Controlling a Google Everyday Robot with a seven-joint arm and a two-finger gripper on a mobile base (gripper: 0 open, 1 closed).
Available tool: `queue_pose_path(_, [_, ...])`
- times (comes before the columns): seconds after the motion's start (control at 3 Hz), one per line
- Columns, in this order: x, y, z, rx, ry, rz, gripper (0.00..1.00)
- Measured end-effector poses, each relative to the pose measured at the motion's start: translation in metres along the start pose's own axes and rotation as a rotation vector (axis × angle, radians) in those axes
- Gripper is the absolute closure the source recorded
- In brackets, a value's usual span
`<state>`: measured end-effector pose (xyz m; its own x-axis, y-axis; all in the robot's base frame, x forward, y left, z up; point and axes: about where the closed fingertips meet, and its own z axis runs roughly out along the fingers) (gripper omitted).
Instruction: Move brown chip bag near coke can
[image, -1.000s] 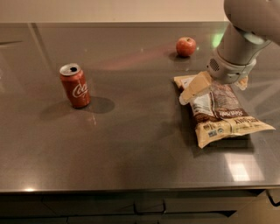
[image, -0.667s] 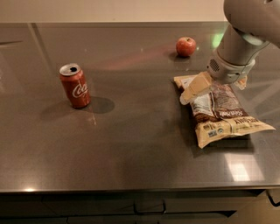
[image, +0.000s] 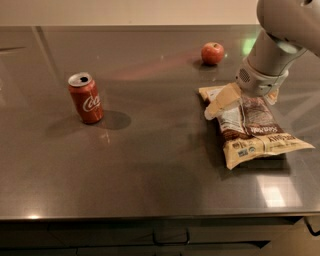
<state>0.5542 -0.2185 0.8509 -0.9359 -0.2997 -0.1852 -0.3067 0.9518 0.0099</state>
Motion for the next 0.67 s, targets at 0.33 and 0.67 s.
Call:
queue_pose_path(0.33, [-0.0007,-0.0005,0.0033,-0.014,0.011,-0.002,0.18])
queue_pose_path(0.67, [-0.0013,-0.0005,0.0034,-0.022,0.017,-0.01,0.41])
